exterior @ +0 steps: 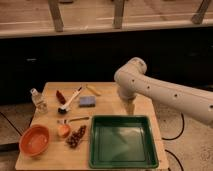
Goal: Place sponge in tray
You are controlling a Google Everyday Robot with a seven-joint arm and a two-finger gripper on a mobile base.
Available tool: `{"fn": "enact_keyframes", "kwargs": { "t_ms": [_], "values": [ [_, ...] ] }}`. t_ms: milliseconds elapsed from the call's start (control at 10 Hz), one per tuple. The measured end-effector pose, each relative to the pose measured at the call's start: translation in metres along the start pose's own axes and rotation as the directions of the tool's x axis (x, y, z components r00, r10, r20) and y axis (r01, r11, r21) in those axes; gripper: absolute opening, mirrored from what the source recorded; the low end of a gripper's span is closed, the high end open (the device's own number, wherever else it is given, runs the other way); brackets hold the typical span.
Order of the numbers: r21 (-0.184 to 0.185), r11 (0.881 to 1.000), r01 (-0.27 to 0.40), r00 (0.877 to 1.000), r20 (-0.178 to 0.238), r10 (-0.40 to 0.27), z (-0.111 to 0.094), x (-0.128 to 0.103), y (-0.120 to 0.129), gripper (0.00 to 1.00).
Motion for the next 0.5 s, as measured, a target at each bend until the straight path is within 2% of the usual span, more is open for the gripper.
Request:
{"fn": "enact_keyframes", "kwargs": {
  "t_ms": [300,500],
  "values": [
    [0.013,0.999,0.034,0.999,0.009,-0.034,0.008,-0.011,-0.012,0.8],
    [0.022,0.997,0.074,0.997,0.018,-0.075,0.015,-0.028,-0.026,0.8]
  ]
}}
